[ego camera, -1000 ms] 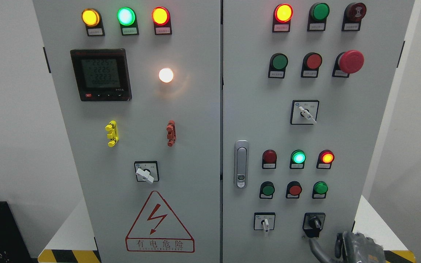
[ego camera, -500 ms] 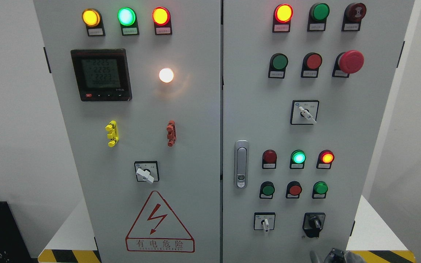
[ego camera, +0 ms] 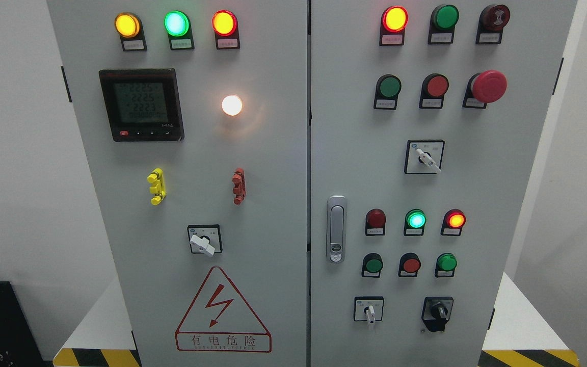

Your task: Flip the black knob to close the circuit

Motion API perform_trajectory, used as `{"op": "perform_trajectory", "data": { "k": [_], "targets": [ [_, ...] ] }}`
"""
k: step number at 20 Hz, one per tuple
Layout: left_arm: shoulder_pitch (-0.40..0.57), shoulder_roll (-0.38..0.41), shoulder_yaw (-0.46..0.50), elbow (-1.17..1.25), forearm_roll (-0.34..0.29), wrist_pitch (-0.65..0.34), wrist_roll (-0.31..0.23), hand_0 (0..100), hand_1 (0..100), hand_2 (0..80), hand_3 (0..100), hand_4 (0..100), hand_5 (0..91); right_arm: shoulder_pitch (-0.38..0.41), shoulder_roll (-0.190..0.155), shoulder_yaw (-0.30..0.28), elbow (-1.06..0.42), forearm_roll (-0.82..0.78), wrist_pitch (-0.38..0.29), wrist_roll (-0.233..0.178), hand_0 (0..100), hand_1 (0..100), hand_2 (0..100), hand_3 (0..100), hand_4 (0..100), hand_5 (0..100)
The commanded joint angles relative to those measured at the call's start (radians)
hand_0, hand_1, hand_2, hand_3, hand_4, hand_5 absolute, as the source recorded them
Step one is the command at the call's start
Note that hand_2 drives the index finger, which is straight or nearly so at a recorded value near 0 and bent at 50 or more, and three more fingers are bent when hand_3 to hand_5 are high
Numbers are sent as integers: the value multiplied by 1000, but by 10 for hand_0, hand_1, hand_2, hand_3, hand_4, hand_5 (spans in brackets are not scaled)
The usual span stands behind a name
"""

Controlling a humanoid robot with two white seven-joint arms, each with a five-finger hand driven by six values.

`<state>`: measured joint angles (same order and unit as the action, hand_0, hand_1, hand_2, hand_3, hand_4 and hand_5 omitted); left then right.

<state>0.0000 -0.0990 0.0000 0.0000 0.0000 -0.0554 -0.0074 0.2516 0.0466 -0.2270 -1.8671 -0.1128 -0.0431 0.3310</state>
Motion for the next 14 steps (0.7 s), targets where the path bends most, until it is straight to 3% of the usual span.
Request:
{"op": "perform_trajectory", "data": {
  "k": [1, 5, 8, 14],
  "targets": [
    [34, -1, 11, -34, 8, 0, 0, 0, 0, 0, 49, 26, 0, 112, 10, -109, -46, -145, -40, 89, 0, 0, 0, 69, 34, 0],
    [34, -1, 11, -34, 8, 0, 0, 0, 0, 0, 49, 25, 0, 204, 13, -114, -18, -231, -106, 176, 0, 0, 0, 64, 51, 0],
    [34, 1, 11, -34, 8, 0, 0, 0, 0, 0, 50, 26, 0, 232, 13, -97, 26, -235, -211, 238, 0, 0, 0, 71, 68, 0],
    [34, -1, 11, -34, 8, 0, 0, 0, 0, 0, 49, 26, 0, 230, 9, -80, 19, -234, -230, 237, 0, 0, 0, 90, 85, 0]
  ]
}}
